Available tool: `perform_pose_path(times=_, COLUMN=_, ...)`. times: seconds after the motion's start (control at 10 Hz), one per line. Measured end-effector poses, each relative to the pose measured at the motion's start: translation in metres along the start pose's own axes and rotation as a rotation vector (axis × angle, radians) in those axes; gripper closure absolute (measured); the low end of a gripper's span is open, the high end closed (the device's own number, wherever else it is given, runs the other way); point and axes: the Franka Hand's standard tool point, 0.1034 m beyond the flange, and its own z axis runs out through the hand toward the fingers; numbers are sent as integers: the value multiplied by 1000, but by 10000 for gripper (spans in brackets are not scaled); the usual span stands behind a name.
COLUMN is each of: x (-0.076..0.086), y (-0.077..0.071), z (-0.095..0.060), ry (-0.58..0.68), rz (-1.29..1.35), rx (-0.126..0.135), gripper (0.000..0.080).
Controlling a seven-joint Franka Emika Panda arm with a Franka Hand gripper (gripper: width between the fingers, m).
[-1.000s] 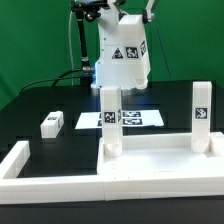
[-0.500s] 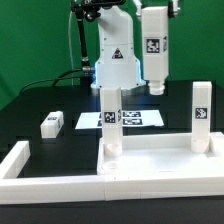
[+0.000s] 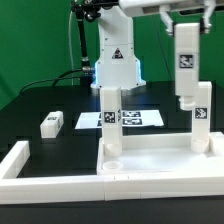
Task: Assemble desk
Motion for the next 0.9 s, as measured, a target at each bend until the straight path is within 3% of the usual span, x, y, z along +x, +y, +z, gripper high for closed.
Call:
perform_pose_path(times=0.1, x=4, y=-16, z=9, ry=14, rz=-65, rx=13, gripper=512)
perform_pose_path(times=0.2, x=-1, y=-29, z=13, ry=21, rz=-82, rx=40, gripper=512)
perform_pose_path(times=0.3, x=-6, y=-37, z=13, ry=10, rz=-77, rx=49, gripper=512)
perform_pose_path(times=0.7, x=-1, y=-32, z=14, ry=6, rz=-104, rx=67, gripper=512)
perform_pose_path(times=0.9, x=2, y=-2, z=24, ry=14, rz=-150, rx=58, gripper=512)
